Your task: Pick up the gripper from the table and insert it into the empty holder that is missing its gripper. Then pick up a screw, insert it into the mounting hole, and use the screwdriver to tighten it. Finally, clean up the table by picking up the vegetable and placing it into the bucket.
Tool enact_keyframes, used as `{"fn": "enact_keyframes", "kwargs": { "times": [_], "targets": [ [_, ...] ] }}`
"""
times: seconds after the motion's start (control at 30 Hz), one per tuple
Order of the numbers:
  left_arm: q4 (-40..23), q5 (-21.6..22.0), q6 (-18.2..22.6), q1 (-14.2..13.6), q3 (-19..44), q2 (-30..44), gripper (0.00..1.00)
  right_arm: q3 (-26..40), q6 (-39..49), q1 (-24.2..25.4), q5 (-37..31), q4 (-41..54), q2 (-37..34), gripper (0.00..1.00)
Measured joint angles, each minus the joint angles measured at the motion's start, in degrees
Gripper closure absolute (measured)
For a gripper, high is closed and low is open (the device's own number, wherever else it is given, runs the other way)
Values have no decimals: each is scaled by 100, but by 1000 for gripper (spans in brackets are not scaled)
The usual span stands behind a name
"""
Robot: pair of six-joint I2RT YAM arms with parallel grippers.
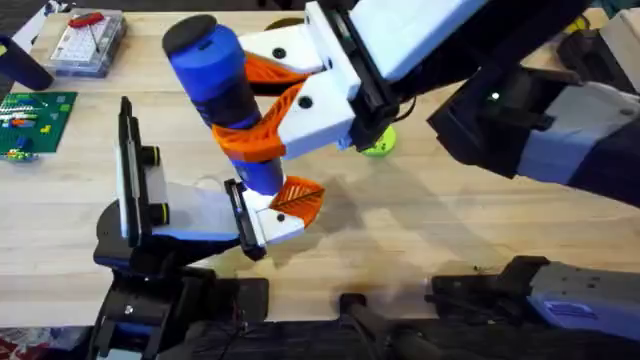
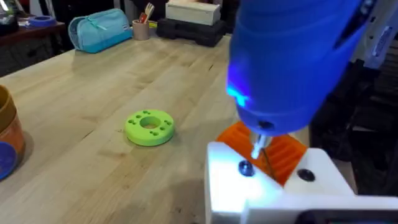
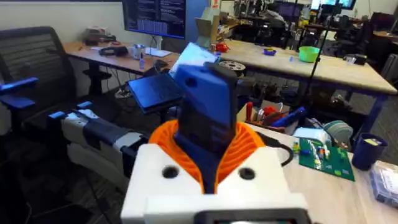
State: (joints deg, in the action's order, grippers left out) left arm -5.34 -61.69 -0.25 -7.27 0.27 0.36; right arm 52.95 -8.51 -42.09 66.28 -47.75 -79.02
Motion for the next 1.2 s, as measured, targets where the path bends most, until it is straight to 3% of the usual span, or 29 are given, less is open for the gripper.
{"fn": "enact_keyframes", "kwargs": {
  "times": [1.2],
  "targets": [
    [0,0,0,2,0,0,991,-17,146,0,-2,0,-76,947]
  ]
}}
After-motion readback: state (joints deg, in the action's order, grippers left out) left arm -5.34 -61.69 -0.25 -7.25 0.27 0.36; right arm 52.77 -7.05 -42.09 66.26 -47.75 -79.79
